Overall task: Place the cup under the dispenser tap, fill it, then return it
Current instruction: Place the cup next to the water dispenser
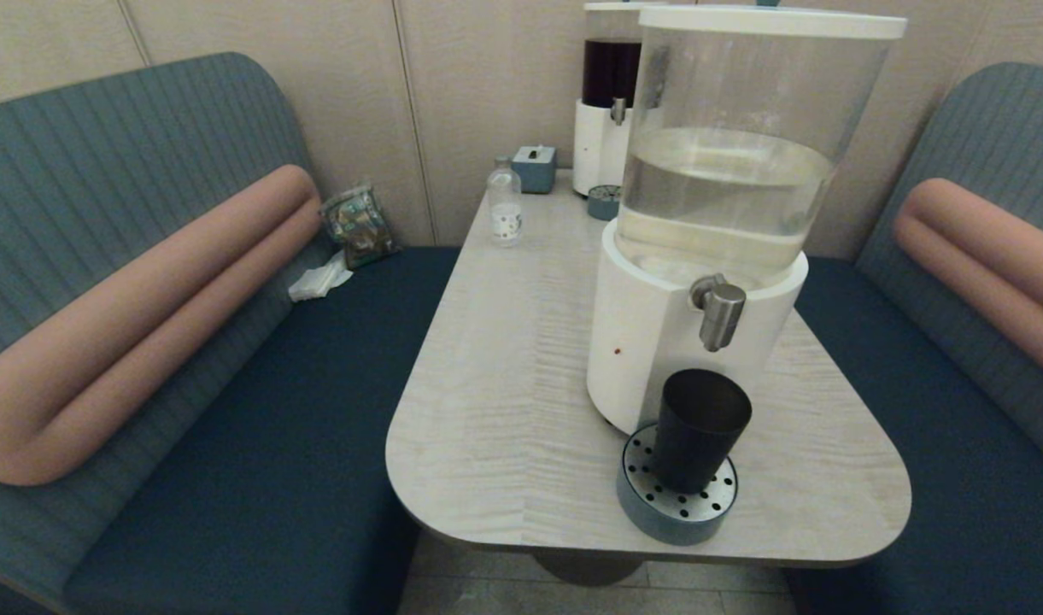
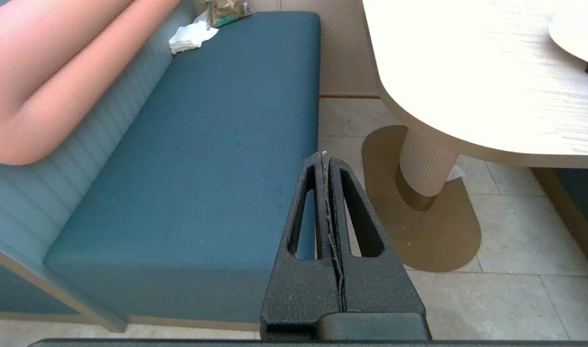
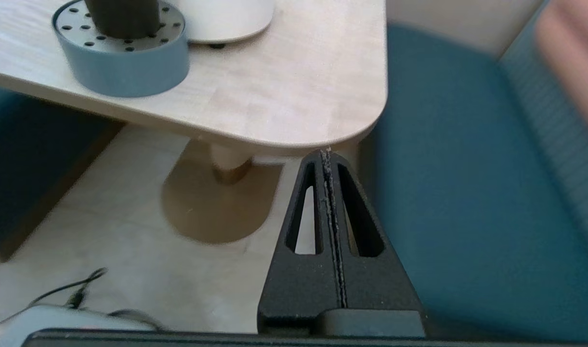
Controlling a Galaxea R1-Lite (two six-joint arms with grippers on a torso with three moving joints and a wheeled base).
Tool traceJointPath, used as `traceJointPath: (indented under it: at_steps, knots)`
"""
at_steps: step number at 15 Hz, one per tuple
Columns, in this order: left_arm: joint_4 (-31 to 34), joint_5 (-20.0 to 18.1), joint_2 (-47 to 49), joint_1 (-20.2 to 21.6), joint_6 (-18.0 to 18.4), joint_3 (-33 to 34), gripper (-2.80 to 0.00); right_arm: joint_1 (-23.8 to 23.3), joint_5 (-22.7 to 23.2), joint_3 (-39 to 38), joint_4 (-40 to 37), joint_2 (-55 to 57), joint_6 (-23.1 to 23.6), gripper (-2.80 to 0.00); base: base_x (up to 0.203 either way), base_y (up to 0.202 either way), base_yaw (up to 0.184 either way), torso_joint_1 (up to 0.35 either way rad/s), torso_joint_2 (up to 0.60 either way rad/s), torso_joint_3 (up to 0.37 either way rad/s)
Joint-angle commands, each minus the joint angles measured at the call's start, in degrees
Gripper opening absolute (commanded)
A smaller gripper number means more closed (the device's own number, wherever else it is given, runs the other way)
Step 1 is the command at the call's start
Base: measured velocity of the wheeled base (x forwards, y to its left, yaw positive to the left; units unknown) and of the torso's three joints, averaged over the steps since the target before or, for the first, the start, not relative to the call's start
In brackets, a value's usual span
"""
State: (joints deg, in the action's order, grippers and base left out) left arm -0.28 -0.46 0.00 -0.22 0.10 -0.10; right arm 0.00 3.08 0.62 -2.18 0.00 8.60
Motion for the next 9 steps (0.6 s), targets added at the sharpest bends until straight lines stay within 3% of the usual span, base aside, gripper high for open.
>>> traceJointPath:
  at_steps: [1, 4, 9]
  knots:
    - [0.0, 0.0, 0.1, 0.0, 0.0, 0.0, -2.8, 0.0, -0.1, 0.4, -1.1, 0.1, -2.2, -2.8, 0.0, 0.0, 0.0, 0.0, 0.0, 0.0]
    - [0.0, 0.0, 0.1, 0.0, 0.0, 0.0, -2.8, 0.0, -1.7, 0.4, -1.1, 0.2, -6.2, -2.8, 0.0, 0.0, 0.0, 0.0, 0.0, 0.0]
    - [0.0, 0.0, 0.1, 0.0, 0.0, 0.0, -2.8, 0.0, -1.7, 0.3, -0.7, 0.2, -6.2, -2.8, 0.0, 0.0, 0.0, 0.0, 0.0, 0.0]
